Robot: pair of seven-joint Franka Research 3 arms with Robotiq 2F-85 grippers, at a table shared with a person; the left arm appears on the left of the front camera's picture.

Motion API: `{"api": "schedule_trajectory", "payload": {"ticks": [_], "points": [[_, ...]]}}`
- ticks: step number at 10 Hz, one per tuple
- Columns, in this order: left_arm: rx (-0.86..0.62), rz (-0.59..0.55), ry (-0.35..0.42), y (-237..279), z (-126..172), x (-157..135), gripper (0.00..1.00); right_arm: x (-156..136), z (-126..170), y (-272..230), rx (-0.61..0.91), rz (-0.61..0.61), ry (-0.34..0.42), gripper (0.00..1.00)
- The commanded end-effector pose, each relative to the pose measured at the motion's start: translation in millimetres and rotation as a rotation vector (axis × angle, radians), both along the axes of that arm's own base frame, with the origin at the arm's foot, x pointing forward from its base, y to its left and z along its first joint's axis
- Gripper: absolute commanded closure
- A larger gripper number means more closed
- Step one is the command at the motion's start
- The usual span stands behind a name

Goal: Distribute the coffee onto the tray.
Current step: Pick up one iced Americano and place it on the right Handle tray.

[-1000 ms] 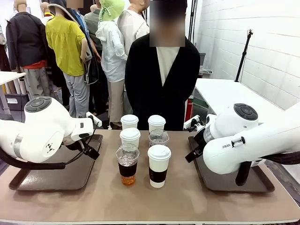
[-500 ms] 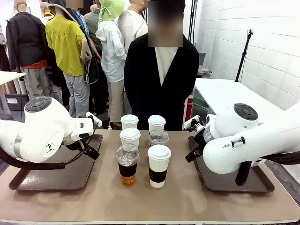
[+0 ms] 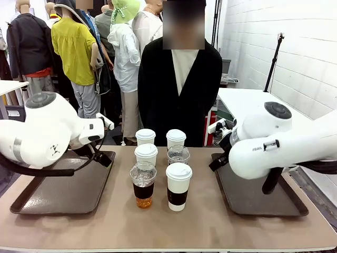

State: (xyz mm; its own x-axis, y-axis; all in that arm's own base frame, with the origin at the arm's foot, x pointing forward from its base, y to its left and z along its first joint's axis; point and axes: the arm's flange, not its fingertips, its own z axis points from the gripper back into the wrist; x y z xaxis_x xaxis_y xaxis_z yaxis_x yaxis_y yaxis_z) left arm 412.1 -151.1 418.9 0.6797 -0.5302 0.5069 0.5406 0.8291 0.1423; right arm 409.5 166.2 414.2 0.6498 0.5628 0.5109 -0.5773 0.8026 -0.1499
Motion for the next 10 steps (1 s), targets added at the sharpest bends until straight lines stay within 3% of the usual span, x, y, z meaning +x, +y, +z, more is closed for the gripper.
{"api": "schedule_trajectory", "payload": {"ticks": [1, 5, 8, 10], "points": [[0.007, -0.021, 0.039, -3.9, 34.2, -10.3, 0.00, -6.3, 30.8, -8.3, 0.013, 0.033, 0.037, 0.00], [0.059, -0.041, 0.083, -10.2, 90.1, -14.7, 0.00, -16.1, 87.8, -8.0, -0.023, 0.084, 0.022, 0.00], [0.075, -0.061, 0.101, -14.5, 101.3, -21.9, 0.00, -24.3, 99.8, -18.5, 0.017, 0.117, 0.042, 0.00], [0.040, -0.200, 0.089, -0.1, 114.6, -23.5, 0.00, -27.7, 107.2, -31.9, 0.088, 0.181, 0.020, 0.00]]}}
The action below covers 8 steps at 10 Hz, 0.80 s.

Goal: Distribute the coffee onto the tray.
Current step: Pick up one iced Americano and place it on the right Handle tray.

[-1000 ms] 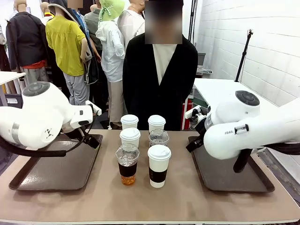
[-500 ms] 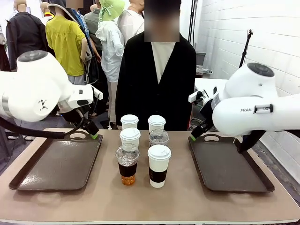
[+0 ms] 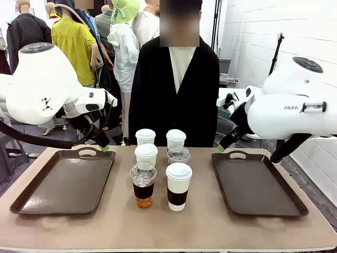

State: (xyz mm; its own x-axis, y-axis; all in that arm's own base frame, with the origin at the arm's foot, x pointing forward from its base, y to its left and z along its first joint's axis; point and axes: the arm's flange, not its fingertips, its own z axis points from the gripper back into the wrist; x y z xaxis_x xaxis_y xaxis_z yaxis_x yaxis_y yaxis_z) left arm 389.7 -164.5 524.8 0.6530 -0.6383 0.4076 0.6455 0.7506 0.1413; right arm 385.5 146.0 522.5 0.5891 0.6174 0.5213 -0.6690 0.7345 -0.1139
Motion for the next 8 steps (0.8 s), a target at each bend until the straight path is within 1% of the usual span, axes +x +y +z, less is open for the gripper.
{"api": "schedule_trajectory", "payload": {"ticks": [1, 2, 4, 6, 7, 8], "points": [[-0.065, -0.157, -0.030, 21.8, 16.3, -1.8, 0.00, -6.5, 2.9, -18.5, 0.097, 0.111, -0.012, 0.00], [-0.086, -0.191, -0.047, 31.1, 20.8, -1.0, 0.00, -9.5, 5.7, -25.4, 0.139, 0.146, -0.031, 0.00], [-0.196, -0.272, -0.085, 40.2, 23.8, -4.2, 0.00, -17.3, 7.4, -43.6, 0.203, 0.196, -0.064, 0.00], [-0.307, -0.289, -0.146, 48.4, 23.1, -4.5, 0.00, -21.3, 4.9, -52.2, 0.278, 0.247, -0.095, 0.00], [-0.365, -0.278, -0.170, 54.7, 21.3, -3.3, 0.00, -19.5, 2.1, -56.2, 0.303, 0.247, -0.110, 0.00], [-0.391, -0.278, -0.169, 58.4, 19.5, -4.9, 0.00, -20.1, 1.8, -58.5, 0.327, 0.260, -0.111, 0.00]]}}
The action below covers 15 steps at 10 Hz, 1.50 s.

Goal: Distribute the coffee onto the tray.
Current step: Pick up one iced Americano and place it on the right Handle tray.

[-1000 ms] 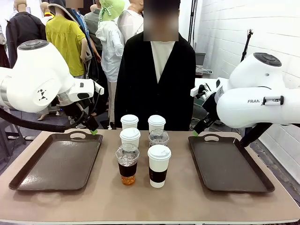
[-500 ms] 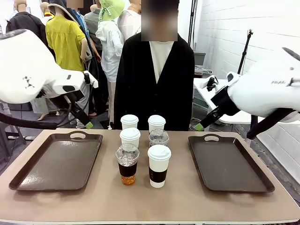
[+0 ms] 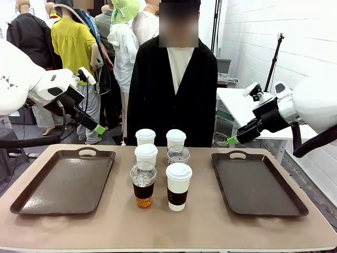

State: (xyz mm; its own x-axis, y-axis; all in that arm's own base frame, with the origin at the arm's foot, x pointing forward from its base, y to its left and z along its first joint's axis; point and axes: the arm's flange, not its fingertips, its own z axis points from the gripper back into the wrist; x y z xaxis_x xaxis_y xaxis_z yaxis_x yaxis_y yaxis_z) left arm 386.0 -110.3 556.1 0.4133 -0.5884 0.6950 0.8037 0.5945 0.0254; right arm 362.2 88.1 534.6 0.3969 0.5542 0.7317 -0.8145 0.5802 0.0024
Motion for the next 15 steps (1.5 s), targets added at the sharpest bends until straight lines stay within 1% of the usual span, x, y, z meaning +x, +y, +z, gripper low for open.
{"api": "schedule_trajectory", "payload": {"ticks": [1, 3, 4, 5, 15], "points": [[-0.068, -0.017, -0.015, 6.9, -13.2, -3.6, 0.00, 1.2, -11.0, -2.8, 0.070, 0.042, -0.019, 0.00], [-0.084, -0.002, -0.022, 8.5, -14.1, -7.0, 0.00, -2.2, -8.6, -3.8, 0.087, 0.055, -0.022, 0.00], [-0.075, 0.014, -0.045, 9.7, -14.6, -5.5, 0.00, -1.3, -8.0, -2.0, 0.085, 0.051, -0.022, 0.00], [-0.061, 0.013, 0.008, 7.1, -8.5, -4.7, 0.00, 1.4, -0.9, -3.8, 0.057, 0.025, -0.008, 0.00], [-0.061, 0.013, 0.008, 7.1, -8.5, -4.7, 0.00, 1.4, -0.9, -3.8, 0.057, 0.025, -0.008, 0.00]]}}
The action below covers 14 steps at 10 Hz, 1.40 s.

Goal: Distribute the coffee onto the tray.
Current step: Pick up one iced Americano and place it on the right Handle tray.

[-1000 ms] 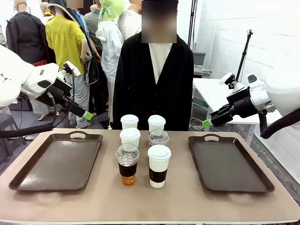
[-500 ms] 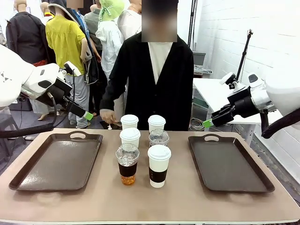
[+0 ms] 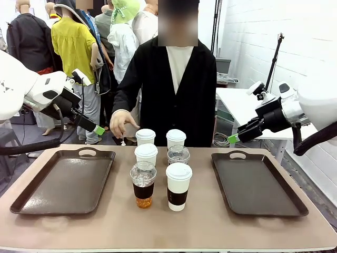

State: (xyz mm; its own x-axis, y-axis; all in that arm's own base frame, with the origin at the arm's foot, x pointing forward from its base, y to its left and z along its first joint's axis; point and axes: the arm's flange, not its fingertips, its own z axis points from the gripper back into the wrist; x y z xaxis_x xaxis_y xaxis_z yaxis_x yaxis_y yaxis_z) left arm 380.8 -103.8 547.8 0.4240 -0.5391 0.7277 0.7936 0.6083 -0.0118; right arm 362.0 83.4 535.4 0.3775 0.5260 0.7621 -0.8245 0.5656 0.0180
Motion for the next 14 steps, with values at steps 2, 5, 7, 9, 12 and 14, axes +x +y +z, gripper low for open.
{"api": "schedule_trajectory", "payload": {"ticks": [2, 5, 7, 9, 12, 14], "points": [[-0.002, -0.004, 0.006, 0.6, -0.1, 0.5, 0.00, 1.6, -1.7, 0.9, 0.010, 0.008, 0.006, 0.00], [-0.002, -0.004, 0.006, 0.6, -0.1, 0.5, 0.00, 1.6, -1.7, 0.9, 0.010, 0.008, 0.006, 0.00], [-0.002, -0.004, 0.006, 0.6, -0.1, 0.5, 0.00, 1.6, -1.7, 0.9, 0.010, 0.008, 0.006, 0.00], [-0.002, -0.004, 0.006, 0.6, -0.1, 0.5, 0.00, 1.6, -1.7, 0.9, 0.010, 0.008, 0.006, 0.00], [-0.002, -0.004, 0.006, 0.6, -0.1, 0.5, 0.00, 1.6, -1.7, 0.9, 0.010, 0.008, 0.006, 0.00], [-0.002, -0.004, 0.006, 0.6, -0.1, 0.5, 0.00, 1.6, -1.7, 0.9, 0.010, 0.008, 0.006, 0.00]]}}
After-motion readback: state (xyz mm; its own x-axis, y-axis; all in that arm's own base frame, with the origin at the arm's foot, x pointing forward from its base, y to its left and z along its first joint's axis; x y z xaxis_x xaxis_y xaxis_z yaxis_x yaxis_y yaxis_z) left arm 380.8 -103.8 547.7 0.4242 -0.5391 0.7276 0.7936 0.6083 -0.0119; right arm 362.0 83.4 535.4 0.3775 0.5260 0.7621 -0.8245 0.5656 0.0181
